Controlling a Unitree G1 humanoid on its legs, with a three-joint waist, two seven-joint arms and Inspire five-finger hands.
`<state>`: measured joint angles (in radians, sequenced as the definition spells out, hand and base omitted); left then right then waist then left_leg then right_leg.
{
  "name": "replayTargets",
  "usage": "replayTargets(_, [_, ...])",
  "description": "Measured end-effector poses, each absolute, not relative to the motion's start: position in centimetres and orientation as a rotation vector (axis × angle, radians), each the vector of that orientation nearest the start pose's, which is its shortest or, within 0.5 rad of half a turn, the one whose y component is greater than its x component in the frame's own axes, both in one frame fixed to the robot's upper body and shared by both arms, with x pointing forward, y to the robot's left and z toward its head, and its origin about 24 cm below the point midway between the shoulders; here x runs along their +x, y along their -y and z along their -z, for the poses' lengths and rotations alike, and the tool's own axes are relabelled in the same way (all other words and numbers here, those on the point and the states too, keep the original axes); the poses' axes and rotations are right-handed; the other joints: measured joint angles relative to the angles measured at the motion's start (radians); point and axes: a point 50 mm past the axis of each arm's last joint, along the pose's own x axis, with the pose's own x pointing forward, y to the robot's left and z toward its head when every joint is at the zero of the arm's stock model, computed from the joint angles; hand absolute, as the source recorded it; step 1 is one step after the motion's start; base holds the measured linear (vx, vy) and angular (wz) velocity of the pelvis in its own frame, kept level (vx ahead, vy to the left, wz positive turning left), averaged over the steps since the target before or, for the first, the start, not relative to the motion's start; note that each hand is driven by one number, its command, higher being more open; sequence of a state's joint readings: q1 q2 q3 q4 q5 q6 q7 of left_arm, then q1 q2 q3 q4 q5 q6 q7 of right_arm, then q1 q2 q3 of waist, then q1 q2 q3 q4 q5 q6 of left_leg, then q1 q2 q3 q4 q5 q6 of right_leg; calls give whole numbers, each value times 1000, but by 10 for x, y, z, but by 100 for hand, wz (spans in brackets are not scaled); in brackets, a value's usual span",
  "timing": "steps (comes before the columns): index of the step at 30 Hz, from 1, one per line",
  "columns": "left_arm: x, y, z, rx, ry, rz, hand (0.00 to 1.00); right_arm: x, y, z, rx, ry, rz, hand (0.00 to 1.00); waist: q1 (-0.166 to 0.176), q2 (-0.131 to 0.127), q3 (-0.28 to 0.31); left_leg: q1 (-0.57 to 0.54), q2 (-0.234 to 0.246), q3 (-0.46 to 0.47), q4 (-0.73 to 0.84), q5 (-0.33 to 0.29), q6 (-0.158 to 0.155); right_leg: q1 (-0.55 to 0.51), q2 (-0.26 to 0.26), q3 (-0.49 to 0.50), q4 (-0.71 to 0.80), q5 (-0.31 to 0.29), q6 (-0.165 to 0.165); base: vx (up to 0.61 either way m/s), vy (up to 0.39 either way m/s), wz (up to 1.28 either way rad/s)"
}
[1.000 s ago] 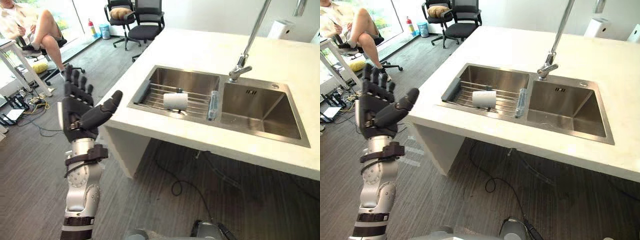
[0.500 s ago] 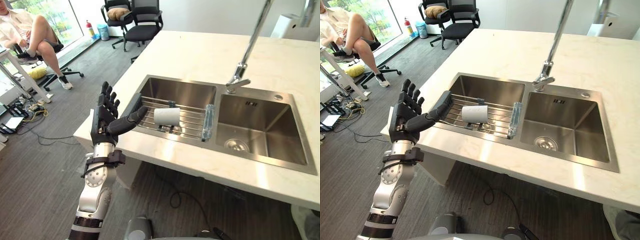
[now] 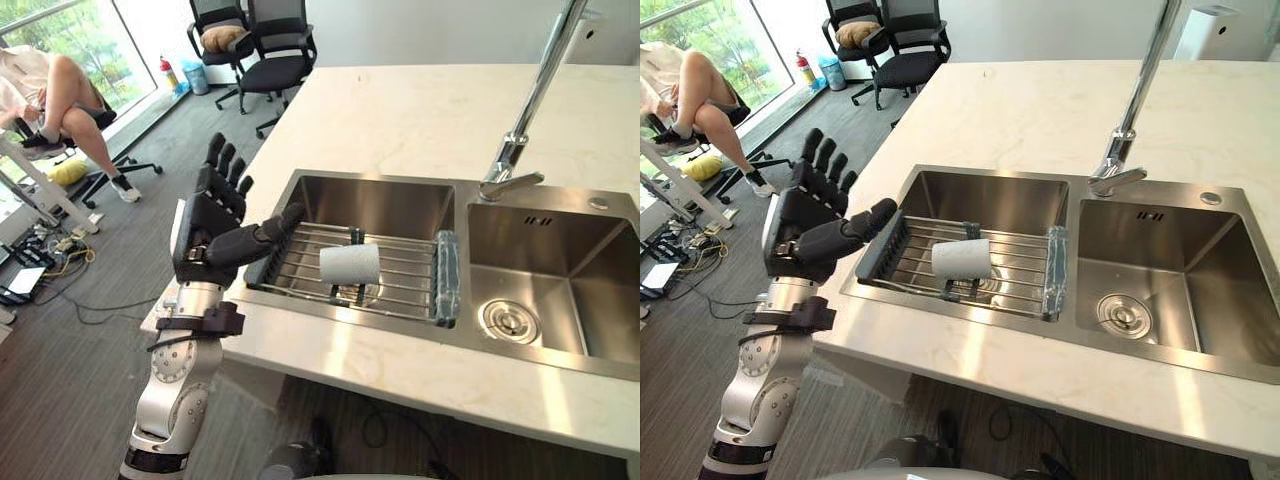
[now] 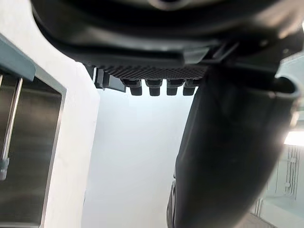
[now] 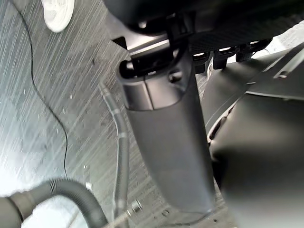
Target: Walk over to the sink, pick up the cup, carry it to the dishwasher, place the cup inside the dishwasher, then close the dishwasher door
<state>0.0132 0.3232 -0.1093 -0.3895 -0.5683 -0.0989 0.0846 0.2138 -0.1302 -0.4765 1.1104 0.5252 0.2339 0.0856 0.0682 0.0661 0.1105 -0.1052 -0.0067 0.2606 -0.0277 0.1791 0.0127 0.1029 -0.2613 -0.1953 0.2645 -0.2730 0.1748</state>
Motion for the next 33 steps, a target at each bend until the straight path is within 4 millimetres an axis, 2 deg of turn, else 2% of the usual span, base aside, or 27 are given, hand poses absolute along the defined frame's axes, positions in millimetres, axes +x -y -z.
replayTargets(3, [235, -149, -131, -290, 353, 247, 100, -6, 229, 170, 768, -1259, 813, 100, -14, -2, -26, 17, 2, -5, -43, 19, -4, 21, 13, -12, -42, 12, -5, 117, -74, 2])
replayTargets(7, [238, -144, -139, -189, 396, 296, 100, -17, 226, 170, 793, -1273, 858, 100, -13, -1, -49, 19, 3, -18, -56, 22, -6, 51, 25, -36, -96, 30, -8, 100, -51, 10])
replayTargets(10, [242, -137, -150, 70, 471, 333, 100, -21, 226, 170, 824, -1275, 892, 100, -11, 0, -53, 18, 4, -31, -57, 24, -8, 65, 30, -52, -112, 34, -11, 22, -26, 11])
replayTargets(14, [244, -124, -150, 330, 482, 421, 100, -29, 226, 170, 865, -1273, 933, 100, -17, 0, -73, 18, 8, -38, -58, 27, -9, 76, 39, -58, -131, 45, -15, -4, -10, 3])
replayTargets(18, [249, -121, -146, 480, 480, 431, 100, -30, 227, 169, 885, -1262, 927, 100, -33, 0, -73, 14, 19, -46, -64, 34, -9, 75, 53, -60, -140, 51, -21, -78, -19, 3])
replayTargets(24, [258, -124, -123, 707, 381, 450, 100, -28, 225, 170, 911, -1259, 907, 100, -46, -3, -72, -9, 34, -55, -65, 39, -18, 54, 72, -60, -146, 61, -34, -67, -9, 1])
replayTargets(29, [264, -133, -106, 751, 281, 435, 100, -22, 224, 170, 902, -1261, 884, 100, -59, -10, -66, -17, 34, -54, -65, 41, -18, 50, 72, -59, -160, 68, -34, 2, -1, -1])
replayTargets(30, [268, -141, -95, 765, 214, 412, 100, -20, 223, 170, 891, -1270, 871, 100, -63, -14, -64, -17, 35, -54, -65, 41, -18, 52, 74, -59, -167, 70, -35, 0, 0, 0])
replayTargets(33, [273, -153, -78, 785, 123, 372, 100, -18, 221, 170, 880, -1289, 846, 100, -63, -23, -57, -16, 38, -54, -65, 41, -18, 58, 79, -60, -178, 71, -38, 5, -13, 0])
